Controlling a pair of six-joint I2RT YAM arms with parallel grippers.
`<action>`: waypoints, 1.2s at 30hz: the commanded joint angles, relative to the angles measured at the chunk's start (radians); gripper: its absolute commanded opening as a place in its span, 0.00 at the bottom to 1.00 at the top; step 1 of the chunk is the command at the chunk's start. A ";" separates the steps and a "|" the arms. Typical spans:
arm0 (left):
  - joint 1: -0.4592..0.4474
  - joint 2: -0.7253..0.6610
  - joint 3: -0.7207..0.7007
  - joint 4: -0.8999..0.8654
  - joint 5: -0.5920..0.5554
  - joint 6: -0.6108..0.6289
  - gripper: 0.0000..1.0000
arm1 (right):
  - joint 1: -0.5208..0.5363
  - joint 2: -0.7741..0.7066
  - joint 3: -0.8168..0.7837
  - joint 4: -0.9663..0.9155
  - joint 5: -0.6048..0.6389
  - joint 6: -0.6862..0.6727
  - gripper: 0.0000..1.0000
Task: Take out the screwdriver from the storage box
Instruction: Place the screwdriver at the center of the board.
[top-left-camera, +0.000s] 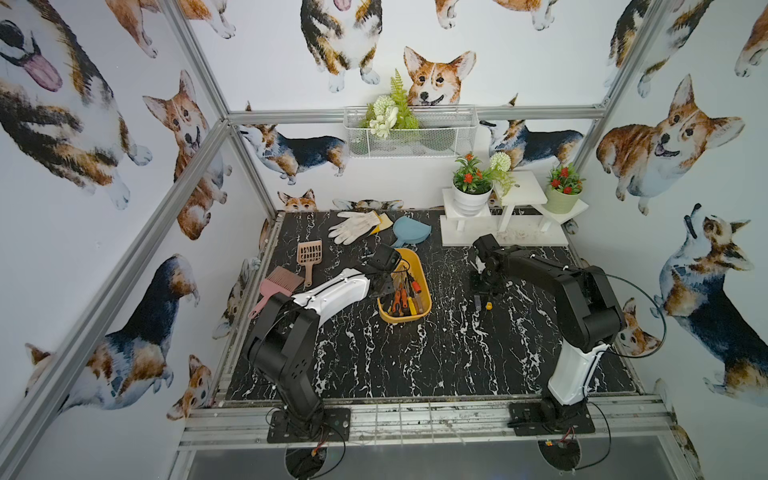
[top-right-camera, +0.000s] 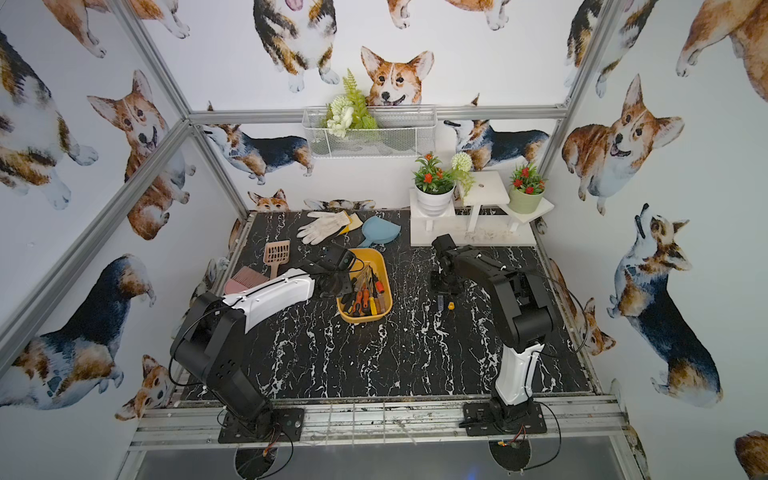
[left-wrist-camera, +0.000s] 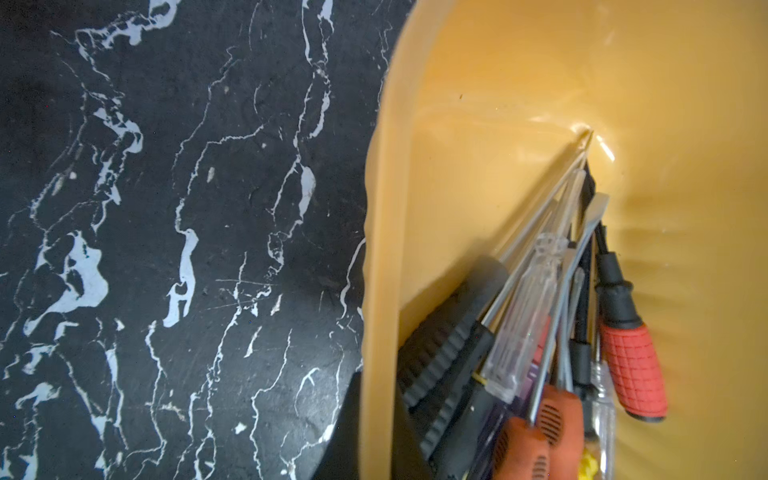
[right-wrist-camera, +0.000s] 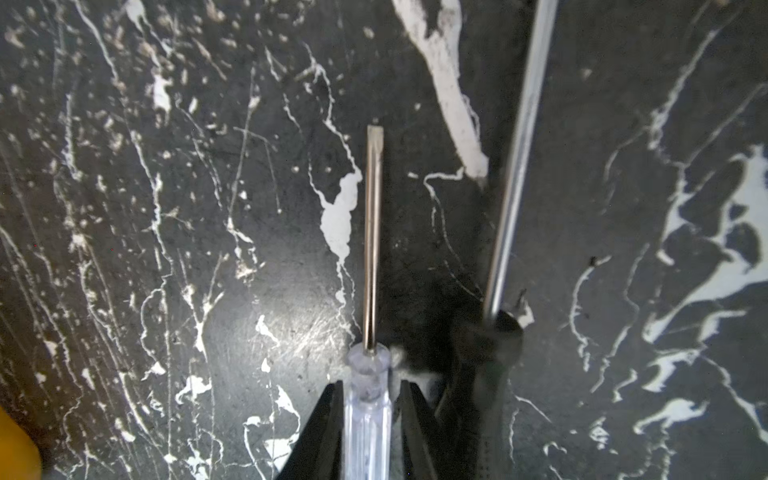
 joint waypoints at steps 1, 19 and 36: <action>0.000 -0.005 0.009 0.050 -0.002 -0.004 0.00 | 0.001 -0.005 -0.004 -0.001 0.002 0.005 0.34; -0.001 -0.018 0.004 0.064 0.008 -0.001 0.00 | 0.102 -0.196 0.018 0.068 -0.022 -0.040 0.47; -0.001 -0.021 -0.004 0.066 0.008 0.007 0.00 | 0.248 -0.157 0.207 0.024 -0.175 -0.187 0.50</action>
